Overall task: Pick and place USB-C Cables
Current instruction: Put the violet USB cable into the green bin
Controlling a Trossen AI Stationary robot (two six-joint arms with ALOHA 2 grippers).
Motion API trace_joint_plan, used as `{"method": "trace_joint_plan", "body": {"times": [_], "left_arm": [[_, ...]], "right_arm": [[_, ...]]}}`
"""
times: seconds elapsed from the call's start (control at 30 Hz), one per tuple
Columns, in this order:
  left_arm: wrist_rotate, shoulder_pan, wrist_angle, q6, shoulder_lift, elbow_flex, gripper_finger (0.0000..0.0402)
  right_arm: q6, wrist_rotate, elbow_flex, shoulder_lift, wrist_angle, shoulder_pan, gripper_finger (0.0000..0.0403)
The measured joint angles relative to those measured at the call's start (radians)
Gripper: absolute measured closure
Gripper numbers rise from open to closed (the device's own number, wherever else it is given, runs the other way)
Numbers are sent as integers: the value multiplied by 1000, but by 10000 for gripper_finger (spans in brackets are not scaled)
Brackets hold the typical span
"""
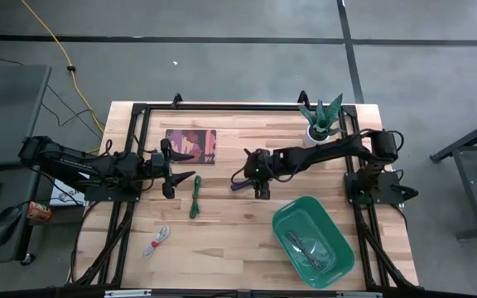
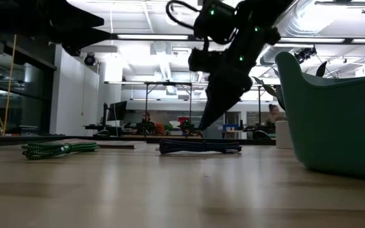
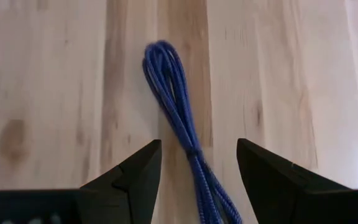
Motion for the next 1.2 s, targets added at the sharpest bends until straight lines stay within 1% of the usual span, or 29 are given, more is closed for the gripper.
{"method": "trace_joint_plan", "body": {"times": [0.1, 0.23, 0.37, 0.53, 0.6, 0.67, 0.7, 0.77, 0.83, 0.87, 0.9, 1.0, 1.07, 1.1, 1.2], "left_arm": [[0, 0, 3, -8, 0, 0, 171], [0, 0, 10, -7, 0, 0, 171], [0, 0, 29, 8, -1, 0, 171], [0, 0, 27, 7, 0, 0, 171], [0, 0, 26, 2, 0, 0, 171], [0, 0, 27, 2, 0, 0, 171], [0, 0, 27, 2, 0, 0, 171], [0, 0, 35, 1, 0, 0, 171], [0, 0, 39, 1, 0, 0, 171], [0, 0, 42, 1, 0, 0, 171], [0, 0, 46, 1, 0, 0, 171], [0, 0, 49, 1, 0, 0, 171], [0, 0, 46, 1, 0, 0, 171], [0, 0, 47, 1, 3, 0, 171], [0, 0, 39, 2, 5, 0, 171]], "right_arm": [[-17, -6, -20, 18, 32, -10, 203], [-28, -67, -20, 55, 29, -23, 203], [-42, -45, -20, 101, 47, -23, 203], [-44, -67, -15, 153, 60, -25, 204], [-44, -65, -15, 158, 62, -24, 210], [-48, -66, -15, 160, 65, -24, 230], [-48, -65, -15, 161, 70, -24, 247], [-38, -61, -15, 162, 72, -23, 294], [-32, -62, -16, 164, 75, -20, 355], [-35, -58, -16, 164, 76, -17, 377], [-38, -48, -16, 162, 79, -12, 385], [-36, -23, -18, 137, 89, -2, 380], [-31, -7, -24, 120, 112, 3, 389], [-32, 9, -26, 112, 145, 7, 393], [-64, 52, -21, 85, 327, 25, 393]]}}
